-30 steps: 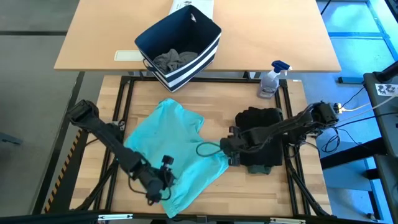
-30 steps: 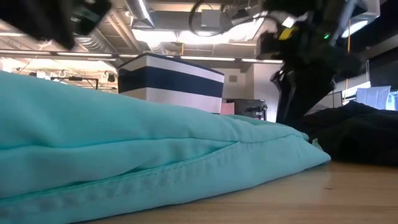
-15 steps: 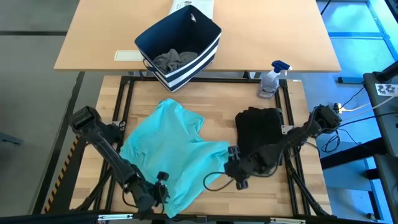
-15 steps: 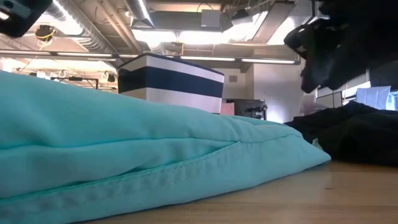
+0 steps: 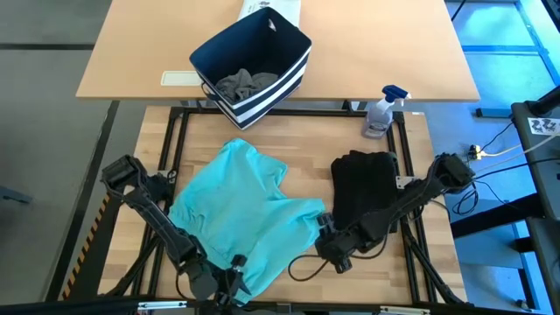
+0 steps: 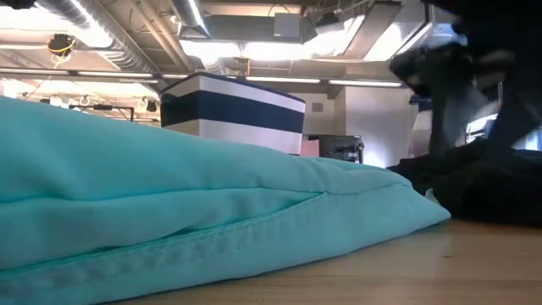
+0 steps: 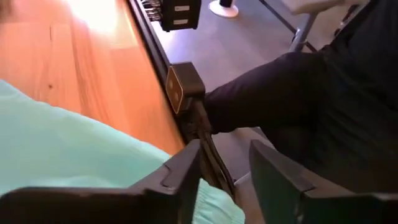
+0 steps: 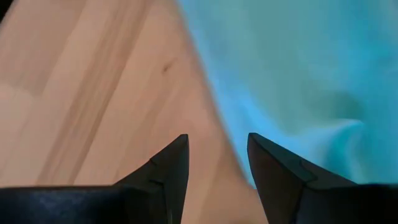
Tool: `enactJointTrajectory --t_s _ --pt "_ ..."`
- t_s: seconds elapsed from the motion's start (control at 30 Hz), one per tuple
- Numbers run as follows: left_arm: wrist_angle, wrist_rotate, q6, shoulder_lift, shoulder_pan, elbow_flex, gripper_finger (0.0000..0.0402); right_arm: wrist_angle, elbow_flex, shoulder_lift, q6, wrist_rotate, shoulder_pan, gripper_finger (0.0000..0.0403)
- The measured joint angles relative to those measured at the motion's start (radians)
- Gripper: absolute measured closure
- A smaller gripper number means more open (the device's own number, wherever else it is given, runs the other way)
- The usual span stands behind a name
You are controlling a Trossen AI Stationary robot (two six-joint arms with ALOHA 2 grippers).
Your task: Fold Laundry from Bin
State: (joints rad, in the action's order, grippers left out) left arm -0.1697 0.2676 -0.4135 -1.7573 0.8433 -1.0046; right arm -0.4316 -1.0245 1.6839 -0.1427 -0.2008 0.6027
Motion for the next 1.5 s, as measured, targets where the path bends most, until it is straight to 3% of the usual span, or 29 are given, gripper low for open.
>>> enactJointTrajectory --t_s 0.17,0.3,0.47,0.57,0.83,1.3,1.5 --pt "-0.013 0.02 -0.03 -0.024 -0.001 0.0 0.02 0.003 -0.004 0.06 0.042 0.045 0.0 0.0239" --pt "-0.014 0.021 -0.028 -0.065 -0.006 -0.024 0.0152 0.027 -0.008 0.064 0.049 0.019 0.0 0.0239" --pt "0.009 0.032 0.06 -0.116 -0.015 -0.101 0.0117 0.045 -0.009 0.064 0.073 0.018 -0.001 0.0223" --pt "0.058 0.053 0.115 -0.146 -0.013 -0.155 0.0113 0.065 -0.01 0.064 0.102 -0.019 -0.001 0.0189" --pt "0.431 0.066 0.132 -0.221 -0.014 -0.309 0.0116 0.135 -0.01 0.066 0.179 -0.13 -0.003 0.0103" --pt "0.506 0.028 -0.008 -0.239 0.033 -0.326 0.0117 0.076 -0.01 0.156 0.208 -0.149 -0.016 0.0118" --pt "0.468 0.033 -0.266 -0.239 0.037 -0.326 0.0117 0.086 -0.011 0.164 0.201 -0.169 -0.015 0.0118"
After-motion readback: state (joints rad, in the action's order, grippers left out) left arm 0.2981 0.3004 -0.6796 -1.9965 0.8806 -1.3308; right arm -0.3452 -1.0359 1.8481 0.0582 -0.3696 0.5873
